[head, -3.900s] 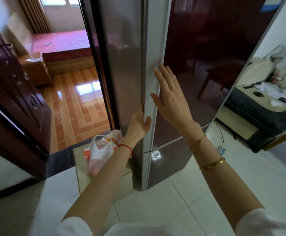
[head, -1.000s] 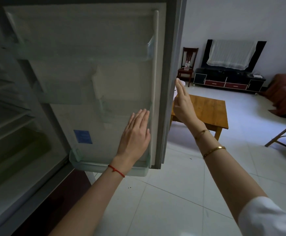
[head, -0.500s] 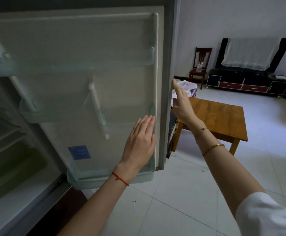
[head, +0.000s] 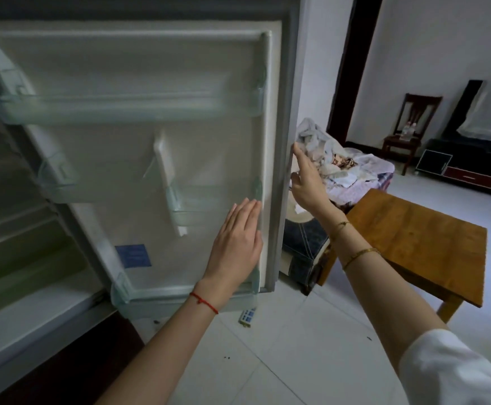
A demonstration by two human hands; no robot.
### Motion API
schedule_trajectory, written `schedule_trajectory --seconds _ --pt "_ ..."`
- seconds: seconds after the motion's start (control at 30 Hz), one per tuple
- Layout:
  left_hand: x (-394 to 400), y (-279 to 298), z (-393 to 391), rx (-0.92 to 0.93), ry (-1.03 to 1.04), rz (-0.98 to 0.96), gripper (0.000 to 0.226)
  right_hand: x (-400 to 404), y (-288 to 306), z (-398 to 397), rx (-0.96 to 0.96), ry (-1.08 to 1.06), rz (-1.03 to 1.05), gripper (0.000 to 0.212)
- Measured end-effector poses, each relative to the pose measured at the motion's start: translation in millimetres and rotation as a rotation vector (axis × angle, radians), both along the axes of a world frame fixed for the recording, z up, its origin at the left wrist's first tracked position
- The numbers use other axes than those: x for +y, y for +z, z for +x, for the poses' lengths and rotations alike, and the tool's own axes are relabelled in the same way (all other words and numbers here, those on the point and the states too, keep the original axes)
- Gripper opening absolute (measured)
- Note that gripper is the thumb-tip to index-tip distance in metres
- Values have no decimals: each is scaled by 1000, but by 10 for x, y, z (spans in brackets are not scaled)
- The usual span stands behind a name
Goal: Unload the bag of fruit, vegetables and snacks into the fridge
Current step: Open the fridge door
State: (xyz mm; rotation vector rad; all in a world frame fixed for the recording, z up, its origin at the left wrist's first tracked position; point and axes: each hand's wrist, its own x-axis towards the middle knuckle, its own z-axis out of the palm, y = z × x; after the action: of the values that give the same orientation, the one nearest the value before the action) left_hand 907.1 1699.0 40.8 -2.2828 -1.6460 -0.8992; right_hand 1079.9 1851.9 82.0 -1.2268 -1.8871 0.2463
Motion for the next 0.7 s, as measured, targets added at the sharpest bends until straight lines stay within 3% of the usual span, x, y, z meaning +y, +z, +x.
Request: schedule_trajectory --seconds 0.33,0.7 --pt "223 20 232 -37 132 -20 56 287 -41 101 -3 82 -63 58" --pt "-60 -15 228 -54 211 -29 61 -228 -282 225 -65 189 31 58"
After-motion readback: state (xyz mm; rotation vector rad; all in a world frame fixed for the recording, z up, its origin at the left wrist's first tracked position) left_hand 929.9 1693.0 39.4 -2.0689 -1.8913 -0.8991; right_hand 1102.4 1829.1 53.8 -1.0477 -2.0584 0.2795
